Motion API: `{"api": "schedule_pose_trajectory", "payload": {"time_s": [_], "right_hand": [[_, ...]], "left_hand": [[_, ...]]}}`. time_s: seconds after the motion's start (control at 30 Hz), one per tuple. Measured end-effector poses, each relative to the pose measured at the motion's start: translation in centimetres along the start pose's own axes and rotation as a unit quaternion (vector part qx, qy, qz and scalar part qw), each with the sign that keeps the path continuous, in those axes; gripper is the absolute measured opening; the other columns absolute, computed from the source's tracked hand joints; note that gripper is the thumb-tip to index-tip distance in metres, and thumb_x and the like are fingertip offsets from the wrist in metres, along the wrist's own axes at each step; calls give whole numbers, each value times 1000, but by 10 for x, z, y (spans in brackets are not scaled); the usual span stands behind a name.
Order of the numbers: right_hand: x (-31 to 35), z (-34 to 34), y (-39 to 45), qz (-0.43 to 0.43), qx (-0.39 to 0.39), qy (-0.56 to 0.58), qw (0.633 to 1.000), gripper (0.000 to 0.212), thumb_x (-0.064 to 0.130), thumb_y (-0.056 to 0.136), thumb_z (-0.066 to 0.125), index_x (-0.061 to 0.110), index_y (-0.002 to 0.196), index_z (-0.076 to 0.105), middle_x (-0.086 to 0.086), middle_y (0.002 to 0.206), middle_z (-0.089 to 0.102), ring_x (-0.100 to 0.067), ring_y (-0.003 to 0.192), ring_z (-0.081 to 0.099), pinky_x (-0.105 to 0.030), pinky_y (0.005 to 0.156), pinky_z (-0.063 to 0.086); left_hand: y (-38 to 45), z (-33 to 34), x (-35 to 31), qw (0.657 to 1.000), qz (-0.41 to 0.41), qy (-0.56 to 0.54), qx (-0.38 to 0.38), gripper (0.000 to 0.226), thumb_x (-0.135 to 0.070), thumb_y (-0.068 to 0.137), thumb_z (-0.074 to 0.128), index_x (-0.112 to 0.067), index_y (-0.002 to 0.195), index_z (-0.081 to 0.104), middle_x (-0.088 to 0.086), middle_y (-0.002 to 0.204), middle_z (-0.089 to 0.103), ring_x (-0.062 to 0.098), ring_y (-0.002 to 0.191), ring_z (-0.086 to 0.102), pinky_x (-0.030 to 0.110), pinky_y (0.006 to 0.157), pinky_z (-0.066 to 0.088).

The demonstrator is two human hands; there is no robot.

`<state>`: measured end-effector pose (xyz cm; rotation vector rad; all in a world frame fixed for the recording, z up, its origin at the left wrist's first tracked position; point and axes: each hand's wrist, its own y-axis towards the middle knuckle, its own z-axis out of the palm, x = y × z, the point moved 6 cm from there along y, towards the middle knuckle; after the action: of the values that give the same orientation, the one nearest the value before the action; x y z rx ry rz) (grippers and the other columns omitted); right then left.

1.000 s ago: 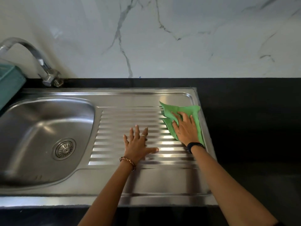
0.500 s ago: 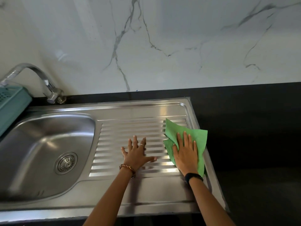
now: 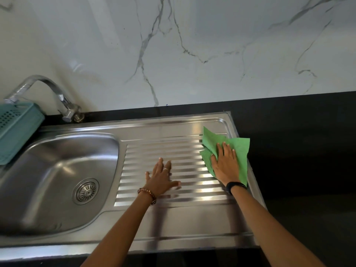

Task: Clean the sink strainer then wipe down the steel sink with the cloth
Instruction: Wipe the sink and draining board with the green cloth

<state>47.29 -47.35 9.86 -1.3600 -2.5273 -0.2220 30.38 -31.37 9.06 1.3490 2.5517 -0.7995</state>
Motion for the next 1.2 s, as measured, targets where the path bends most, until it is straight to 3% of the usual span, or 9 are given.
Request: {"api": "schedule_pose_trajectory", "payload": {"time_s": [0.07,0.17,0.27,0.37,0.5,0.63,0.77,0.93,1.2], "right_hand": [[2,1,-5,0,-3,-14,1000,54,33,97,33,8,145,26,-14,154,24,-27,144,19,-43,120,9],[20,3,-7,6,1,7,1000,52,32,98,32,8,143,29,-13,153,27,-27,143,20,-45,119,8],[76,18,-10,-51,33,66,996,49,32,98,32,10,141,33,-10,151,30,-23,142,22,-43,119,6],[154,47,-14,-138,75,30,987,54,38,98,26,12,146,22,-6,156,20,-20,146,12,-43,120,-2],[220,73,-11,-202,99,6,974,58,38,98,25,10,148,15,-7,159,12,-23,147,5,-45,118,-6],[274,92,4,-271,142,-19,952,58,37,98,22,11,149,9,-6,160,4,-23,147,-1,-46,117,-9],[313,105,11,-323,175,-69,927,57,36,99,19,13,149,2,-5,160,-3,-23,147,-6,-47,117,-10],[308,105,-6,-404,201,-80,889,53,34,100,19,17,149,8,-1,160,3,-19,147,-3,-45,117,-12],[269,91,-42,-418,183,-47,889,56,36,100,23,18,149,5,1,160,4,-14,147,1,-42,118,-9]], "left_hand": [[-9,-5,27,998,-20,-10,-52,96,-61,79,54,-19,148,2,9,157,-12,27,145,-7,50,116,1],[-28,-13,80,989,-89,-30,-115,112,-71,69,56,-23,147,-7,5,157,-16,28,144,-14,55,113,-10],[-41,-24,123,979,-135,-64,-135,124,-74,58,62,-24,147,-9,0,157,-15,26,145,-12,58,111,-9],[-47,-26,141,970,-144,-152,-124,133,-68,52,71,-12,148,-2,10,158,-2,28,146,3,54,117,8],[-49,-24,143,959,-125,-216,-131,125,-59,53,78,-1,144,14,19,151,23,32,138,29,49,109,34],[-47,-20,147,955,-121,-230,-141,126,-53,58,79,-7,147,3,11,157,10,24,144,15,44,117,23],[-47,-15,150,960,-138,-206,-130,126,-60,62,72,-8,147,-5,9,158,-4,22,146,-2,44,117,3],[-49,-13,152,960,-170,-185,-125,129,-62,63,69,-4,145,-11,13,156,-14,24,145,-13,43,117,-5],[-63,-13,128,960,-179,-154,-149,111,-56,75,63,-7,147,-7,8,158,-6,21,145,-9,50,114,-12]]}}
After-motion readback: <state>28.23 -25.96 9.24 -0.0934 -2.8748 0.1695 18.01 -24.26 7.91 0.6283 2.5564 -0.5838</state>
